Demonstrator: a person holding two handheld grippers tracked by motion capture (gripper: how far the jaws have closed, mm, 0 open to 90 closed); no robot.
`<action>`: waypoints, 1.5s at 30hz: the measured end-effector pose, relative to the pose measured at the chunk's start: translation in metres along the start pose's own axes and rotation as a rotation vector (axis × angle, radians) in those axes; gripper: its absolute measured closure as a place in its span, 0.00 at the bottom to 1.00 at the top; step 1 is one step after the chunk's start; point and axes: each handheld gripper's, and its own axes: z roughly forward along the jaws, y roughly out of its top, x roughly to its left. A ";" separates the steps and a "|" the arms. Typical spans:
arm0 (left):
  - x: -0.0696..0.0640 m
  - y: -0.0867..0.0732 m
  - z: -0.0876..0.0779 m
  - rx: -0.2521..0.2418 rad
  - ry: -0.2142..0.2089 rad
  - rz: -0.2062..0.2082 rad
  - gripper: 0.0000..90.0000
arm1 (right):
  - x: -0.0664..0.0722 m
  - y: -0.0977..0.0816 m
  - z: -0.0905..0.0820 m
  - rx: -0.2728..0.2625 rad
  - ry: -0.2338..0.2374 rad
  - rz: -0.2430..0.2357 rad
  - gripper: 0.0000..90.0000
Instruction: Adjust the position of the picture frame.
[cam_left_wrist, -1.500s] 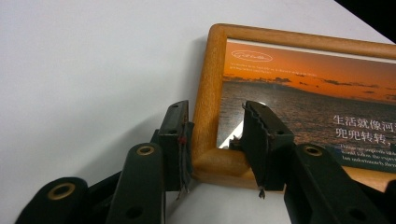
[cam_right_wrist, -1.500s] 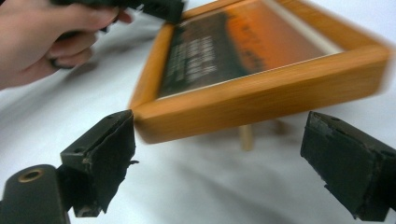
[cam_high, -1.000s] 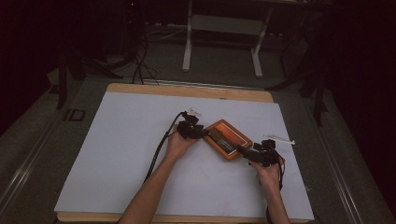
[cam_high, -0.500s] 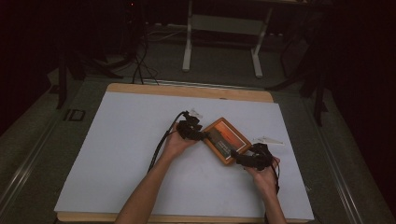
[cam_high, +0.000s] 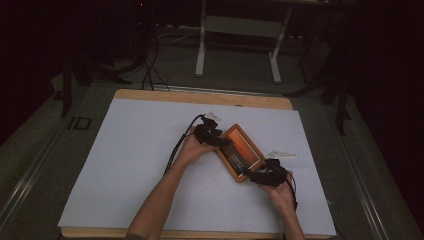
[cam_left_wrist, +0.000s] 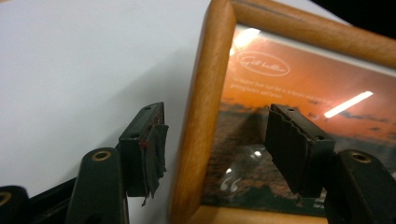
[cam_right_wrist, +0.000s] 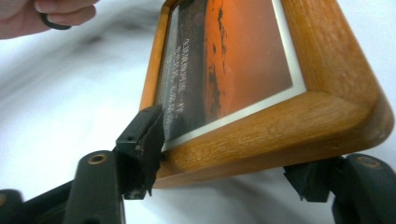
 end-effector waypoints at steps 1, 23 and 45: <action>0.000 0.000 0.001 0.002 -0.013 -0.005 0.43 | -0.001 0.000 0.000 -0.002 0.012 0.010 0.43; 0.009 -0.011 -0.024 0.025 -0.094 0.003 0.48 | -0.006 0.011 -0.008 -0.049 0.141 -0.107 0.67; -0.009 -0.014 -0.039 0.008 -0.097 0.153 0.46 | -0.017 0.018 -0.013 -0.108 0.186 -0.122 0.76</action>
